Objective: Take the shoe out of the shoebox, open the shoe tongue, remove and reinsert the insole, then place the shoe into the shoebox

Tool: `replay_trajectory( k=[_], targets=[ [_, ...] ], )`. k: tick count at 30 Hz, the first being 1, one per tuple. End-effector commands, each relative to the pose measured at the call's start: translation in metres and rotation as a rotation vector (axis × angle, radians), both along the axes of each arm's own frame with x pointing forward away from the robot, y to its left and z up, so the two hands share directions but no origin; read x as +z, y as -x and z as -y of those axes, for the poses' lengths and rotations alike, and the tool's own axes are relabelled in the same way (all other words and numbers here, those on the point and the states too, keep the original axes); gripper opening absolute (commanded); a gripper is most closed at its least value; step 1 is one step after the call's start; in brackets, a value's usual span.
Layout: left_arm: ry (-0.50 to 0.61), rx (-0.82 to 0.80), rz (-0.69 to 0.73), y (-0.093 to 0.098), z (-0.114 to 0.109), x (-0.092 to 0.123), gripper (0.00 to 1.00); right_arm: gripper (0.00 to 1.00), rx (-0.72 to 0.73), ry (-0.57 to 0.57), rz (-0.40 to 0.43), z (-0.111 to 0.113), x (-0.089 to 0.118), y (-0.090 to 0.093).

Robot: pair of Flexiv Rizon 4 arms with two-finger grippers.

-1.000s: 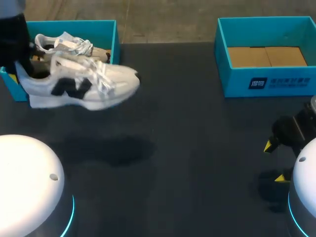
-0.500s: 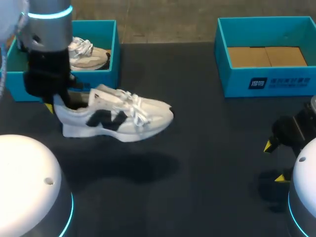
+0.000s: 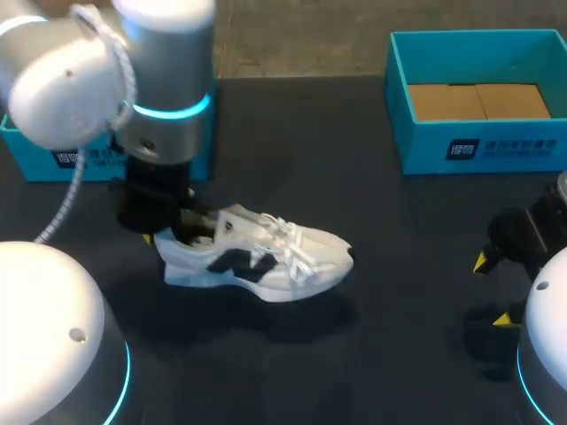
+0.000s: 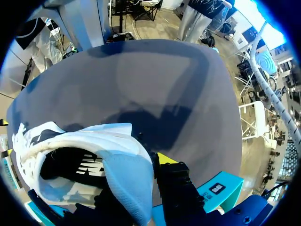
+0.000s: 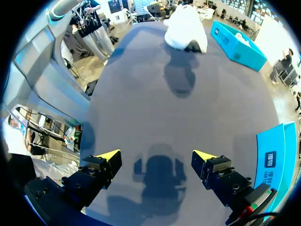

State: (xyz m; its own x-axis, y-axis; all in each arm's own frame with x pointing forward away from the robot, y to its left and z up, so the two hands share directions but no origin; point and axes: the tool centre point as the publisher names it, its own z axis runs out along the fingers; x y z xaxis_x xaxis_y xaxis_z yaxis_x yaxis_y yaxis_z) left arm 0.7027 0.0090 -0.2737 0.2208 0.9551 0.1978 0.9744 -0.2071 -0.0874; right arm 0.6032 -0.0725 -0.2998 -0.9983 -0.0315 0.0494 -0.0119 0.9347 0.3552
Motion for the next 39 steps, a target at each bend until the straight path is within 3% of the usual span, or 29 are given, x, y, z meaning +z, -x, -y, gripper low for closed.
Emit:
replay_trajectory(
  k=[1, 11, 27, 39],
  targets=[
    [-0.010, 0.002, -0.003, -0.001, 0.015, -0.020, 0.00, 1.00, -0.001, 0.002, 0.003, 0.000, -0.001, 0.002],
    [0.002, 0.007, -0.044, 0.000, 0.042, -0.057, 0.00, 1.00, -0.001, 0.002, 0.003, 0.000, -0.001, 0.002],
    [0.003, 0.003, -0.025, 0.021, 0.071, -0.084, 0.00, 1.00, -0.001, 0.002, 0.003, 0.000, -0.001, 0.002],
    [0.007, 0.057, -0.026, 0.016, 0.094, -0.107, 0.00, 1.00, -0.001, 0.002, 0.003, 0.000, -0.001, 0.002]
  ],
)
